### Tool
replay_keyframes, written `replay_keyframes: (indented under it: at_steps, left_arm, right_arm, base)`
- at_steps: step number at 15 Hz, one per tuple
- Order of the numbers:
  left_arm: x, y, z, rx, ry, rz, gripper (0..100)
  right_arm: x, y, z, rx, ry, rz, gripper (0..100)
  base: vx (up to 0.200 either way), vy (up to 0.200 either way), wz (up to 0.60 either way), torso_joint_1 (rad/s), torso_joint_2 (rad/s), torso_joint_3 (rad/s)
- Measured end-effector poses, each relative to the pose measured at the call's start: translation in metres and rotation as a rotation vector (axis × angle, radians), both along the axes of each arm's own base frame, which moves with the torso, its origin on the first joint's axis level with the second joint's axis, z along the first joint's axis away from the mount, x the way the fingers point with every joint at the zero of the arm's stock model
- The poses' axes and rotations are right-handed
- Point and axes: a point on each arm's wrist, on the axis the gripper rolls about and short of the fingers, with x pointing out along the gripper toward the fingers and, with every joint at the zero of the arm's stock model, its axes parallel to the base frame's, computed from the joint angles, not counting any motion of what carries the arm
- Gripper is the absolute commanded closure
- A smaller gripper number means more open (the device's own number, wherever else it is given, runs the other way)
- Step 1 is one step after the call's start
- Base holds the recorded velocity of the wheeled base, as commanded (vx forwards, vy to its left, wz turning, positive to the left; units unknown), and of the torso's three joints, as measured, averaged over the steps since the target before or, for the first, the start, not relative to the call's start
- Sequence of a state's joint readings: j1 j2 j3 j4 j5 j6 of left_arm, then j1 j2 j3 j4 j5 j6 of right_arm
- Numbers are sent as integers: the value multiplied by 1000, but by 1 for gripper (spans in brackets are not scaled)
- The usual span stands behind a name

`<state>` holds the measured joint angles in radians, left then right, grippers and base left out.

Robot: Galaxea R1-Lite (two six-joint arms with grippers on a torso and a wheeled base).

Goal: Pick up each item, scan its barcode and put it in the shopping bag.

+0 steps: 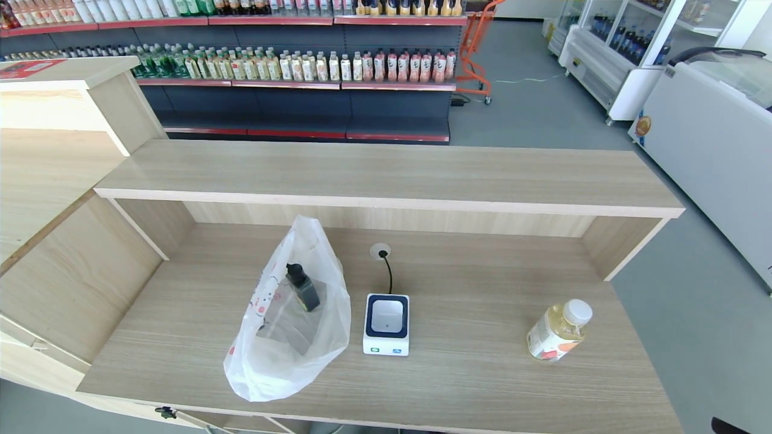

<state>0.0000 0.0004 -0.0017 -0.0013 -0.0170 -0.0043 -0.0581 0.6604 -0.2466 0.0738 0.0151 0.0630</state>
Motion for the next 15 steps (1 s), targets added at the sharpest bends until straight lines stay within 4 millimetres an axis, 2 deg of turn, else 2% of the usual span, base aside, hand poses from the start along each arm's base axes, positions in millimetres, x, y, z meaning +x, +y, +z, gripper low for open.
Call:
replay_keyframes:
  at_steps: [3, 8, 11, 15]
  left_arm:
    - [0, 0, 0, 1, 0, 0, 0]
    - [0, 0, 0, -1, 0, 0, 0]
    - [0, 0, 0, 3, 0, -1, 0]
    - [0, 0, 0, 2, 0, 0, 0]
  right_arm:
    - [-1, 0, 0, 0, -6, 0, 0]
    - [-1, 0, 1, 0, -10, 0, 0]
    - [0, 0, 1, 29, -8, -14, 0]
    - [13, 0, 8, 102, 30, -23, 0]
  base:
    - [-200, -200, 0, 10, 7, -1]
    - [0, 0, 0, 0, 0, 0]
    - [0, -200, 0, 2, -1, 9]
    - [0, 0, 0, 0, 0, 0]
